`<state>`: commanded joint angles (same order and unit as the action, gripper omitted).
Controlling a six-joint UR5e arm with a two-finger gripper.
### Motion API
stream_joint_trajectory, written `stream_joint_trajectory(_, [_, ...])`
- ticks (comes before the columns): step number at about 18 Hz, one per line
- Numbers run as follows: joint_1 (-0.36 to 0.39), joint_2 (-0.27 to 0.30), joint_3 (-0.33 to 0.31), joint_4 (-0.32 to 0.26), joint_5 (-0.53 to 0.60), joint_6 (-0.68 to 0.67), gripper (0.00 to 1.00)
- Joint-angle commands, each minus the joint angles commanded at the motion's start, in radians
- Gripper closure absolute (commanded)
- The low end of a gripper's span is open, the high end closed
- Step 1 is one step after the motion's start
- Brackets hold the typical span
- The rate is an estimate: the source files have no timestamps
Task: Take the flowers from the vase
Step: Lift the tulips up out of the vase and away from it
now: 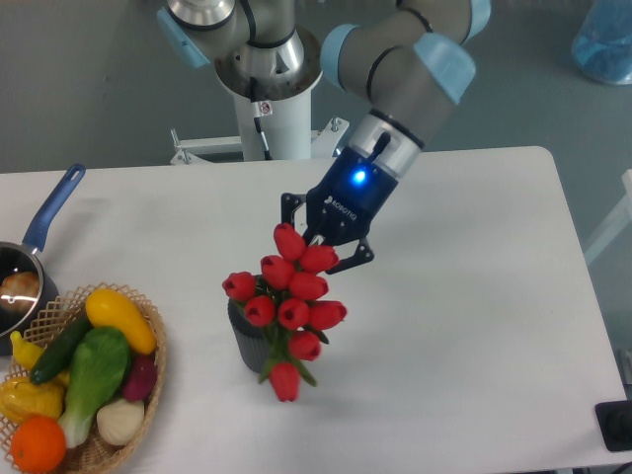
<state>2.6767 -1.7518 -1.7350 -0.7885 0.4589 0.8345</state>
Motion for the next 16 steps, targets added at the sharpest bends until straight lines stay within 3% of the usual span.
stream_joint_trajectory(6, [0.031, 0.0, 0.02, 0.0, -0.074, -0.044, 1.0])
stream_joint_trajectory(11, [0.058, 0.0, 0.09, 0.0, -0.124, -0.136, 1.0])
stream_joint_trajectory(16, [0.094, -0.005, 0.126, 0.0, -0.143, -0.146, 1.0])
